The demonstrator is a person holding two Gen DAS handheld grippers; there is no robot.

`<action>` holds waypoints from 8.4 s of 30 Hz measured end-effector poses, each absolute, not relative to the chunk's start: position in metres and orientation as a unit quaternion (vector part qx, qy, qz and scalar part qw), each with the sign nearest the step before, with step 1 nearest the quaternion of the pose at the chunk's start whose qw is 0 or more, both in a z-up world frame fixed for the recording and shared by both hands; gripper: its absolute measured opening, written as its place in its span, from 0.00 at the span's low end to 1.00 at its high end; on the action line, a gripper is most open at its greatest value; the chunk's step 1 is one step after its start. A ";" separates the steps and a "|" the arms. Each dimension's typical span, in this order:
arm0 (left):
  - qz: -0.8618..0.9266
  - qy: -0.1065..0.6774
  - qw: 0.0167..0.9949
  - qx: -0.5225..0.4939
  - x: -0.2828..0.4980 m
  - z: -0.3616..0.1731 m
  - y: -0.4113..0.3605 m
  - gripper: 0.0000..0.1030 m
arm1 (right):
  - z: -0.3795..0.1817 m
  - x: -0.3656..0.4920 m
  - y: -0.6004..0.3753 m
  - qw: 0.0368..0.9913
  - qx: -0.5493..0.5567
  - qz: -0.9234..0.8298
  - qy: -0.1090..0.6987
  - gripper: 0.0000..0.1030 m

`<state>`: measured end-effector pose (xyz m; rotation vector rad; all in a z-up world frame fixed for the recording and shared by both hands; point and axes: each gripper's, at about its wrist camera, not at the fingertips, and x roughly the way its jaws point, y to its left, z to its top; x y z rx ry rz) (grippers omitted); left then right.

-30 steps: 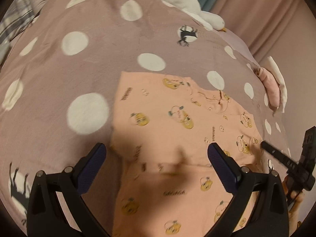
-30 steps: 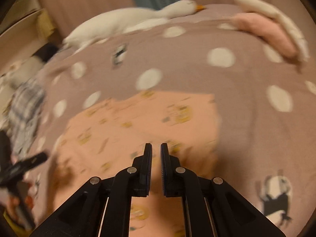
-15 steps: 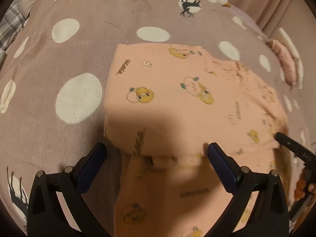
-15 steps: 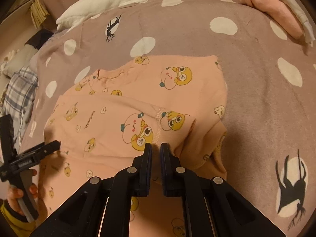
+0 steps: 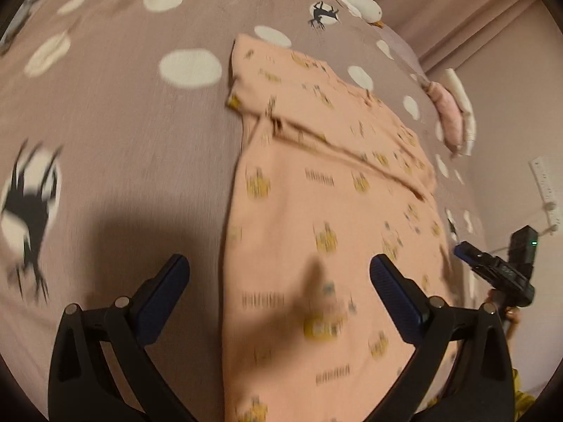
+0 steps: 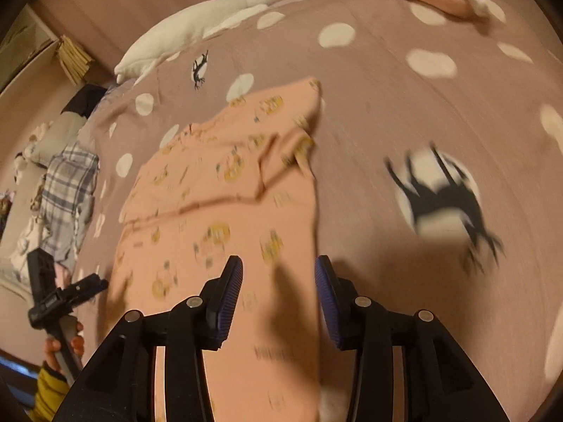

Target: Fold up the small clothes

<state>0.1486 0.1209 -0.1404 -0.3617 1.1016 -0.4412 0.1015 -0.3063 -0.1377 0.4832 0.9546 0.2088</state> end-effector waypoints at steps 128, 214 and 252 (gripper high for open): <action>-0.282 0.493 0.752 -0.335 0.063 -0.152 0.129 0.09 | -0.170 0.034 -0.267 0.797 0.343 0.259 0.425 0.09; -0.261 0.369 0.769 -0.453 0.314 -0.088 0.116 0.02 | -0.092 0.238 -0.299 0.804 0.443 0.197 0.344 0.05; -0.166 0.446 0.858 -0.193 0.401 -0.114 0.061 0.24 | -0.096 0.338 -0.258 0.893 0.200 0.100 0.391 0.16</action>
